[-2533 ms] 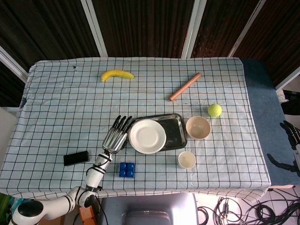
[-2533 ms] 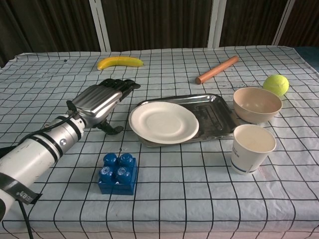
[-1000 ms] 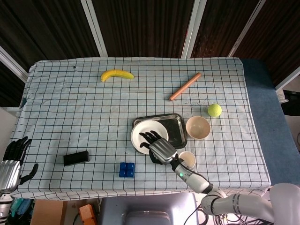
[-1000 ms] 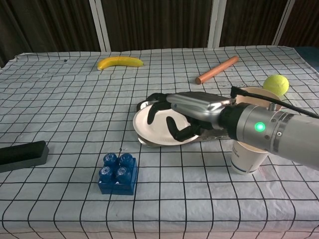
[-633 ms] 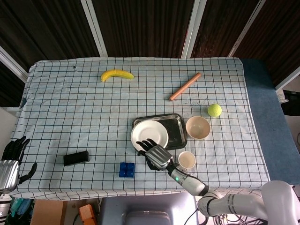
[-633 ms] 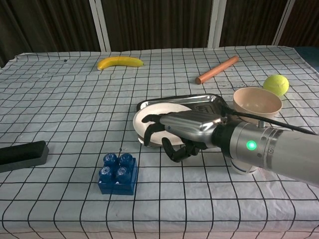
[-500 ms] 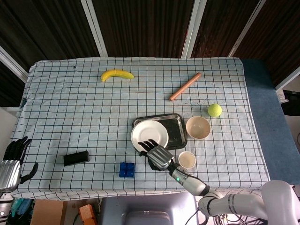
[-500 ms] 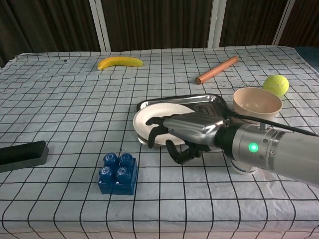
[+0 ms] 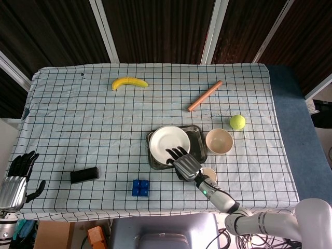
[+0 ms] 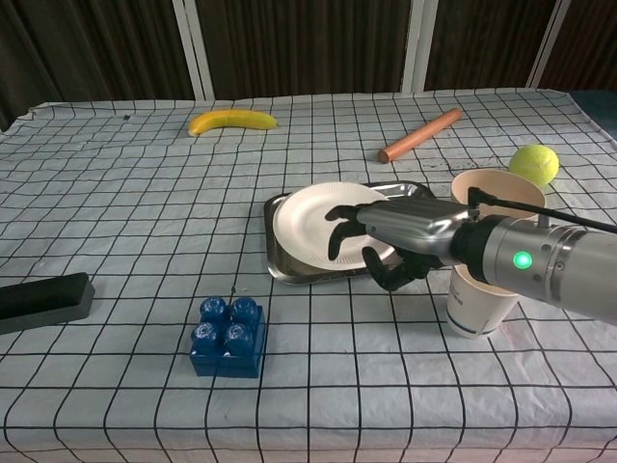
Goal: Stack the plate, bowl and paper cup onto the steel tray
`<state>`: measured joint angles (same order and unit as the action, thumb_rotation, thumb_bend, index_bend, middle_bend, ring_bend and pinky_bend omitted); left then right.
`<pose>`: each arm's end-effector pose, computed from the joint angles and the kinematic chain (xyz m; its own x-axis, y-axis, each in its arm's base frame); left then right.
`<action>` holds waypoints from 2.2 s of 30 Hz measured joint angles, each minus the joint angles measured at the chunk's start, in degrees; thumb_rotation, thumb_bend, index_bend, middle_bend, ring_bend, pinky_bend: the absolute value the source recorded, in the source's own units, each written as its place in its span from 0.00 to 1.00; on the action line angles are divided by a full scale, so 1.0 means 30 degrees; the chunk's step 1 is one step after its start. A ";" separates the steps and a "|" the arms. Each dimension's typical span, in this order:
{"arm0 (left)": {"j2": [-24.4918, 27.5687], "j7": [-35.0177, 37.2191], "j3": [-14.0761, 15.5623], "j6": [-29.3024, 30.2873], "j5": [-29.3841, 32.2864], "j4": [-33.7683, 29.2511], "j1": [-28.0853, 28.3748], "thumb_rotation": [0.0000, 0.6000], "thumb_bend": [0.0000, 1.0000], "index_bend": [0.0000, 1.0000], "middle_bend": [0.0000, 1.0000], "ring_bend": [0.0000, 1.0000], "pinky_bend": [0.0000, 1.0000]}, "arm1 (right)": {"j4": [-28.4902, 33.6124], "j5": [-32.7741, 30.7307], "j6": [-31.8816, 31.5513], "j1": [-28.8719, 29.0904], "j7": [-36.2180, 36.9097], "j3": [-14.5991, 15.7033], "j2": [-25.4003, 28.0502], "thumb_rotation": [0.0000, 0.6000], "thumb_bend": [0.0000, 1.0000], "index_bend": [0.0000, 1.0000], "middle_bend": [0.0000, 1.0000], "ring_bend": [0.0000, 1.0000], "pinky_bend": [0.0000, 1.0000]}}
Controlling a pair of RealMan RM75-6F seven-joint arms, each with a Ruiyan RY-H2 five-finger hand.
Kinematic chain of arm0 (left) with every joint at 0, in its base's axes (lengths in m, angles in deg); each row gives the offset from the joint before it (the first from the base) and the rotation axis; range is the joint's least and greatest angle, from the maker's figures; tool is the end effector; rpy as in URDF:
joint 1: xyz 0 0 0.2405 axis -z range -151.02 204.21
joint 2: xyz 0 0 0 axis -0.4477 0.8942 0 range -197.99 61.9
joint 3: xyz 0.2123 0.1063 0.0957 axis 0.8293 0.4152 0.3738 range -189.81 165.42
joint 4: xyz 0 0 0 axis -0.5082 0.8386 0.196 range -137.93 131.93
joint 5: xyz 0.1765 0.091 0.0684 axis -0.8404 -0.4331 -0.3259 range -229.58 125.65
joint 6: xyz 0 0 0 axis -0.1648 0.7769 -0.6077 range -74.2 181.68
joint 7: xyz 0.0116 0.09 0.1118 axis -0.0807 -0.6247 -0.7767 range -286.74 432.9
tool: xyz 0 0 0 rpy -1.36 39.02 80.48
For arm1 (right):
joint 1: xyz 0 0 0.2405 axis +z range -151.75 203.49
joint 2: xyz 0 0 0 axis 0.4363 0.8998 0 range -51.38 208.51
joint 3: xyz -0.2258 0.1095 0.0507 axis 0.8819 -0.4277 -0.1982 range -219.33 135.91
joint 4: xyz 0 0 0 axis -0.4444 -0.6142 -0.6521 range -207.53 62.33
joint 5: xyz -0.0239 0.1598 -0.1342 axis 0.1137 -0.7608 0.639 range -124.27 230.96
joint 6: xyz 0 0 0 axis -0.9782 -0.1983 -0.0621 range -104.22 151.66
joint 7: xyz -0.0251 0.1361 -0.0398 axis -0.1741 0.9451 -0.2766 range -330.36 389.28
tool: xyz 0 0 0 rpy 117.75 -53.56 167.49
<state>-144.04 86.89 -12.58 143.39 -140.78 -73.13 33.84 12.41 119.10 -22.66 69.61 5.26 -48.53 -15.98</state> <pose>-0.3469 0.1906 0.1299 0.3395 -0.0488 0.9394 0.9345 -0.0964 -0.3427 -0.1275 -0.3028 -0.0755 0.5385 -0.3981 0.7427 -0.7934 -0.5366 0.2876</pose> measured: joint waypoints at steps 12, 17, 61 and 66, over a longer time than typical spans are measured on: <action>0.0401 0.0441 0.0391 0.0586 -0.0678 -0.0221 -0.0519 1.00 0.34 0.00 0.02 0.00 0.00 | 0.2410 0.4807 -0.3765 -0.1804 0.2252 0.1337 0.3229 1.00 0.30 0.16 0.00 0.00 0.00; 0.0353 0.0733 0.0581 0.0863 -0.0927 -0.0162 -0.0810 1.00 0.33 0.00 0.02 0.00 0.00 | 0.2817 0.6655 -0.6507 -0.3239 0.2683 0.2068 0.5195 1.00 0.30 0.17 0.00 0.00 0.00; 0.0238 0.0495 0.0228 -0.0957 -0.0213 0.0305 -0.0460 1.00 0.34 0.00 0.02 0.00 0.00 | -0.7755 0.4365 -0.4846 -0.3860 0.5765 0.0656 0.1247 1.00 0.34 0.65 0.05 0.00 0.05; 0.0341 0.0452 0.0317 -0.0766 -0.0371 0.0201 -0.0576 1.00 0.34 0.00 0.02 0.00 0.00 | -0.6609 0.4741 -0.5828 -0.3871 0.5788 0.0269 0.1658 1.00 0.36 0.64 0.05 0.00 0.05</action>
<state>-143.01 88.24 -11.63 141.09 -141.89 -72.53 32.11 -7.42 133.32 -40.15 58.00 22.62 -47.73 -11.01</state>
